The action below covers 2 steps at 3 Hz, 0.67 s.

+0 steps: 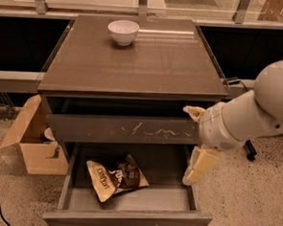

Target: Pick brown chip bag from middle drawer and place on counter

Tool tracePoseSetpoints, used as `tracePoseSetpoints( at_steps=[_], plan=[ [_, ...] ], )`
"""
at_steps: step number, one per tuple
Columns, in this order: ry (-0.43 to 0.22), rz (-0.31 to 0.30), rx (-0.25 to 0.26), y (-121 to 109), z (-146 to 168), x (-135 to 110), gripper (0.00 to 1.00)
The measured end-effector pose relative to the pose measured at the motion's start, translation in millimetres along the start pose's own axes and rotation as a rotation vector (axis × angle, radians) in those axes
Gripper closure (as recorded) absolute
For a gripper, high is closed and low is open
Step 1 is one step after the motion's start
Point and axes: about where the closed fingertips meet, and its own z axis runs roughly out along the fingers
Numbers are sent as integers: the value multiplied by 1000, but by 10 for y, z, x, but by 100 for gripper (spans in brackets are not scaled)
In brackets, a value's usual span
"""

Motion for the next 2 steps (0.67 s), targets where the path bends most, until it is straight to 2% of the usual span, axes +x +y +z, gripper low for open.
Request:
tracePoseSetpoints(
  at_steps=[1, 2],
  plan=[
    [-55, -52, -21, 127, 483, 56, 0],
    [-104, -62, -35, 213, 945, 97, 0]
  ],
)
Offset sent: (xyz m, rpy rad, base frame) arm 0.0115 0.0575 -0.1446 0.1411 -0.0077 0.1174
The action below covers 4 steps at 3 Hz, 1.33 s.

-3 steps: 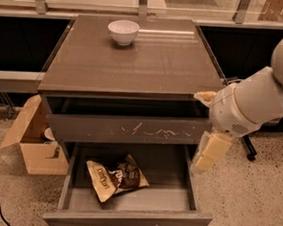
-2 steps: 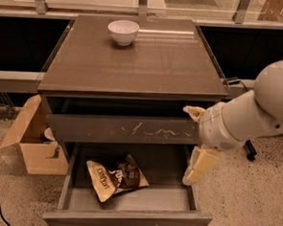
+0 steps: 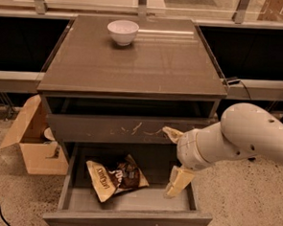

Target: Pick brown chip bag from middle drawer and place on counter

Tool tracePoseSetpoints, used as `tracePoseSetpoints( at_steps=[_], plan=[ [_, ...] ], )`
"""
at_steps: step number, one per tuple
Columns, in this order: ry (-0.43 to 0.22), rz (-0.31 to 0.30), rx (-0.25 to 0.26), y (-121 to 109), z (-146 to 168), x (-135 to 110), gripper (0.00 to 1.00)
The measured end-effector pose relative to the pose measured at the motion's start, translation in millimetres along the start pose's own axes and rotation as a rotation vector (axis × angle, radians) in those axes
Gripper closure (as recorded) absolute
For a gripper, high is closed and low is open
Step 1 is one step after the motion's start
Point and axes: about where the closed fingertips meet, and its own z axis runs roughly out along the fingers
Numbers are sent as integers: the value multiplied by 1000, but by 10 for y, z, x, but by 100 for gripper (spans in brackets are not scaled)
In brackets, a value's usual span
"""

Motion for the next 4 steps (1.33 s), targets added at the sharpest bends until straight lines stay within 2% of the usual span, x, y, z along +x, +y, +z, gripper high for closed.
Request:
tracePoseSetpoints(
  at_steps=[1, 2, 3, 4],
  plan=[
    [-78, 14, -24, 74, 452, 46, 0],
    [-78, 14, -24, 74, 452, 46, 0],
    [-74, 33, -34, 90, 646, 178, 0],
    [-96, 52, -28, 140, 988, 367, 0]
  ],
)
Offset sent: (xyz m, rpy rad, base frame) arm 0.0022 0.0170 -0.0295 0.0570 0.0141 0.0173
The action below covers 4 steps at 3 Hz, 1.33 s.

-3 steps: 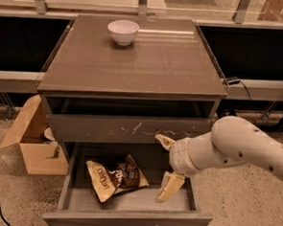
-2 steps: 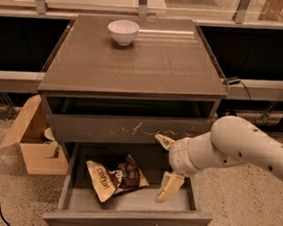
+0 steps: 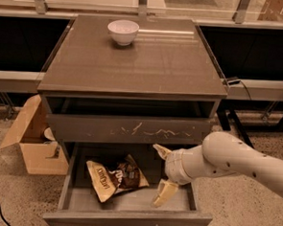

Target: Pick brown chip bag from middle drawer and place on counter

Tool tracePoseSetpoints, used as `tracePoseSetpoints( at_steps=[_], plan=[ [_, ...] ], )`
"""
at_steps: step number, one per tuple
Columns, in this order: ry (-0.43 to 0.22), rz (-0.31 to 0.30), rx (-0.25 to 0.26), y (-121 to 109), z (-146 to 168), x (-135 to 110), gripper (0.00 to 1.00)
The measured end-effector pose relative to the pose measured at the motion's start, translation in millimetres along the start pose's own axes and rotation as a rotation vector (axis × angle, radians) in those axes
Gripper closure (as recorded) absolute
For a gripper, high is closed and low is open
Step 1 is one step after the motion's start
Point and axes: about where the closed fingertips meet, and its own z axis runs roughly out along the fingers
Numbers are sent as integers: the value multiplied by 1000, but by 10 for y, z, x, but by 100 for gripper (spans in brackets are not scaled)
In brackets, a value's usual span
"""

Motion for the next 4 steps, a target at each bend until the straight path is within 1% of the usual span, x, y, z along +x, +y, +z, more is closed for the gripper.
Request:
tracePoseSetpoints(
  at_steps=[1, 2, 3, 4],
  plan=[
    [-33, 53, 5, -37, 485, 322, 0],
    [-53, 95, 5, -79, 771, 487, 0],
    [-88, 149, -4, -144, 1160, 665, 0],
    [-88, 149, -4, -145, 1160, 665, 0]
  ],
)
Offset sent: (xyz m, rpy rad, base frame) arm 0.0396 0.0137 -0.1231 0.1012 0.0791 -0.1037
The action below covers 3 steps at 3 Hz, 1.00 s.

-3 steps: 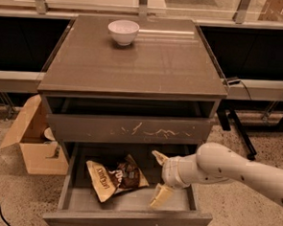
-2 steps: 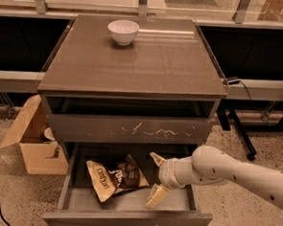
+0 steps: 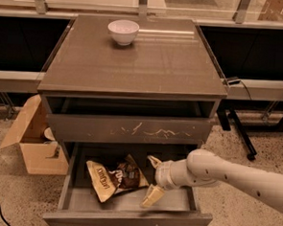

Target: Pick brown chip bag from middle drawer and place on counter

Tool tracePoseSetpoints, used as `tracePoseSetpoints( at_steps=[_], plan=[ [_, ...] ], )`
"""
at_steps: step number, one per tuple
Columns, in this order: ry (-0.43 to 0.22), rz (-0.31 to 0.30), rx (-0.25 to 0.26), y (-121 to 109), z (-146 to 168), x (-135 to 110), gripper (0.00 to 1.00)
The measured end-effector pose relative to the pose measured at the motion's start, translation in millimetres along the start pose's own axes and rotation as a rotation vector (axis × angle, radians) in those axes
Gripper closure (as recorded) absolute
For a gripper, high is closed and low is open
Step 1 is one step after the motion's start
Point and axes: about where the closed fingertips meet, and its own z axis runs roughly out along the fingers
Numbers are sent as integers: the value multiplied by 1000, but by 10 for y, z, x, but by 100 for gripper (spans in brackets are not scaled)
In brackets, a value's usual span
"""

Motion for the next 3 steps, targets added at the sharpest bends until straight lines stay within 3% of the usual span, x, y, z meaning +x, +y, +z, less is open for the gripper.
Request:
tracePoseSetpoints(
  at_steps=[3],
  plan=[
    [-77, -12, -18, -420, 924, -1, 0]
  ],
)
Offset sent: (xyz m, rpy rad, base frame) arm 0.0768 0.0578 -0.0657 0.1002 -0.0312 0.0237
